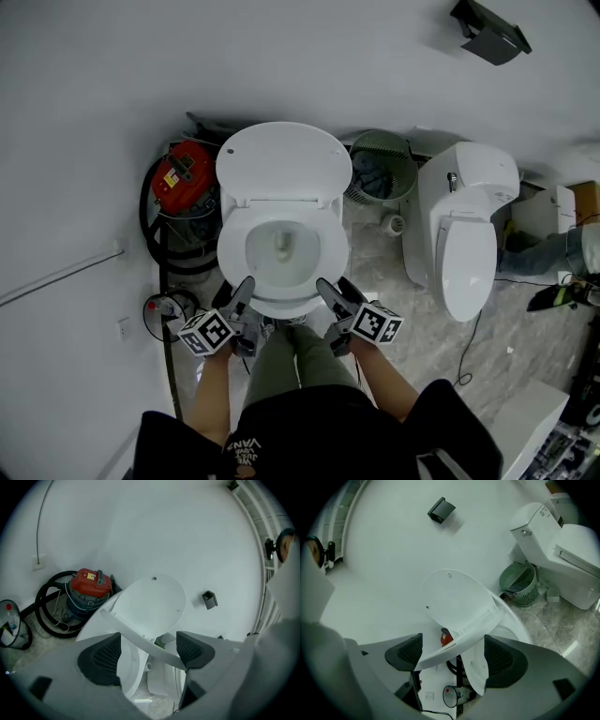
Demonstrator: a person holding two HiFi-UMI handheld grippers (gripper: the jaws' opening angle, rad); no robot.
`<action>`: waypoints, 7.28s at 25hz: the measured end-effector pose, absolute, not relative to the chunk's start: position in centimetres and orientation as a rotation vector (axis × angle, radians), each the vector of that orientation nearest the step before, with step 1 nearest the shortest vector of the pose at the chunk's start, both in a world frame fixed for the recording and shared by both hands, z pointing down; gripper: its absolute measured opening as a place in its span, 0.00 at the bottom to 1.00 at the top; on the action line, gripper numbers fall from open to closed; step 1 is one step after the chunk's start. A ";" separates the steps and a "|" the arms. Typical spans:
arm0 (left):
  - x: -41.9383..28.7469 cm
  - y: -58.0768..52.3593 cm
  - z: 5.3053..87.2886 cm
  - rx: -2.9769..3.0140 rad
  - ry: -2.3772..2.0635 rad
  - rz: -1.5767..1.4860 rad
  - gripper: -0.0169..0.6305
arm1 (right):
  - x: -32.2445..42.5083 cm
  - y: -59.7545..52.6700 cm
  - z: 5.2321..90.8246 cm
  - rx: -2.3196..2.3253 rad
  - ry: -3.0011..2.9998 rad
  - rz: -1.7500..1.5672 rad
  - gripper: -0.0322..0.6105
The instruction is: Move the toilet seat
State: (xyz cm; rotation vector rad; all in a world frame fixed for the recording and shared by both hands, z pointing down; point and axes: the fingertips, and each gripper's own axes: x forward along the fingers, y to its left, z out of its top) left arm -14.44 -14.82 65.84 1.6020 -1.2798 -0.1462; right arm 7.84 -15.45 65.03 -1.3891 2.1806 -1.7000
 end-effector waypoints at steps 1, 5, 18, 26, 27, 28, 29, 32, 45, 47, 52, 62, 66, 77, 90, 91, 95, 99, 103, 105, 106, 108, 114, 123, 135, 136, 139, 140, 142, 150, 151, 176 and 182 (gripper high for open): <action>-14.5 -15.1 65.6 1.600 -1.288 -0.155 0.58 | 7.9 -15.8 64.8 -1.379 2.188 -1.695 0.67; -14.6 -16.6 64.4 1.594 -1.312 -0.209 0.58 | 8.0 -16.9 63.6 -1.333 2.203 -1.682 0.66; -14.9 -21.7 60.5 1.642 -1.297 -0.332 0.65 | 7.7 -21.1 60.6 -1.284 2.242 -1.586 0.66; -14.6 -24.2 58.9 1.707 -1.201 -0.275 0.68 | 7.5 -23.7 59.1 -1.374 2.200 -1.501 0.67; -14.6 -24.5 58.7 1.710 -1.190 -0.271 0.68 | 7.6 -24.0 58.9 -1.387 2.187 -1.494 0.67; -14.5 -24.9 58.5 1.716 -1.176 -0.266 0.69 | 7.6 -24.4 58.8 -1.402 2.175 -1.486 0.67; -14.5 -25.2 58.3 1.724 -1.161 -0.257 0.69 | 7.7 -24.7 58.6 -1.414 2.164 -1.477 0.66; -14.7 -26.0 58.3 1.755 -1.127 -0.208 0.69 | 7.4 -25.5 57.8 -1.435 2.151 -1.439 0.67; -13.6 -29.6 57.7 1.971 -1.015 0.064 0.71 | 7.5 -27.0 53.8 -1.553 2.153 -1.233 0.65; -13.7 -30.2 57.6 1.981 -1.005 0.069 0.71 | 7.6 -26.8 53.5 -1.575 2.144 -1.203 0.63; -13.6 -31.7 57.4 2.000 -0.996 0.089 0.71 | 8.5 -25.8 53.0 -1.642 2.107 -1.149 0.54; -13.5 -34.3 57.3 2.056 -0.979 0.133 0.72 | 9.2 -24.5 52.3 -1.721 2.008 -1.119 0.53; -13.5 -35.3 57.3 2.076 -0.980 0.146 0.72 | 9.6 -23.6 52.1 -1.750 1.978 -1.109 0.53; -13.2 -38.1 57.6 2.120 -0.981 0.189 0.72 | 10.2 -23.0 51.9 -1.796 1.918 -1.104 0.53; -13.2 -39.4 57.2 2.215 -1.062 0.280 0.75 | 10.1 -23.3 51.6 -1.805 1.942 -1.099 0.53; -13.3 -39.3 57.0 2.223 -1.066 0.284 0.75 | 10.1 -23.4 51.6 -1.804 1.944 -1.100 0.53; -14.3 -39.2 55.8 2.260 -1.134 0.280 0.75 | 9.7 -24.2 51.4 -1.773 1.975 -1.101 0.53; -15.1 -38.7 53.5 2.342 -1.203 0.273 0.74 | 9.4 -25.0 51.1 -1.739 2.029 -1.100 0.53; -15.8 -37.0 51.5 2.400 -1.273 0.280 0.65 | 9.1 -25.4 50.8 -1.698 2.089 -1.097 0.53; -16.2 -36.2 50.7 2.397 -1.315 0.266 0.60 | 9.1 -25.5 50.5 -1.675 2.115 -1.094 0.53; -16.3 -35.8 50.4 2.394 -1.335 0.259 0.58 | 9.1 -25.5 50.3 -1.665 2.129 -1.092 0.53; -16.7 -34.8 49.8 2.387 -1.373 0.249 0.53 | 8.9 -25.3 50.1 -1.647 2.162 -1.085 0.52; -16.4 -31.3 48.4 2.382 -1.411 0.228 0.46 | 8.7 -24.5 49.4 -1.595 2.254 -1.064 0.49; -16.1 -25.9 47.0 2.389 -1.491 0.227 0.29 | 8.7 -22.5 48.7 -1.540 2.360 -1.026 0.43; -14.6 -19.4 45.8 2.314 -1.657 0.171 0.03 | 10.1 -20.3 47.8 -1.426 2.517 -0.967 0.24; -14.3 -18.8 46.0 2.306 -1.660 0.168 0.03 | 10.3 -20.1 47.7 -1.420 2.526 -0.959 0.22; -13.4 -17.2 46.5 2.291 -1.651 0.168 0.03 | 10.6 -19.7 47.5 -1.412 2.547 -0.935 0.13; -13.1 -16.6 46.6 2.293 -1.641 0.173 0.03 | 10.4 -19.5 47.3 -1.403 2.554 -0.925 0.10; -12.5 -15.7 46.8 2.301 -1.621 0.186 0.03 | 9.9 -19.2 47.2 -1.379 2.569 -0.909 0.05; -11.4 -13.6 46.8 2.356 -1.525 0.213 0.03 | 8.3 -17.8 46.2 -1.371 2.562 -0.872 0.05; -11.5 -13.3 46.5 2.369 -1.515 0.215 0.03 | 8.2 -17.5 46.2 -1.385 2.552 -0.870 0.05; -16.8 -1.8 43.7 2.550 -1.360 0.230 0.03 | 3.8 -1.3 44.4 -1.611 2.411 -0.799 0.05; -17.5 1.0 44.3 2.553 -1.333 0.238 0.03 | 3.2 2.1 44.8 -1.634 2.385 -0.794 0.05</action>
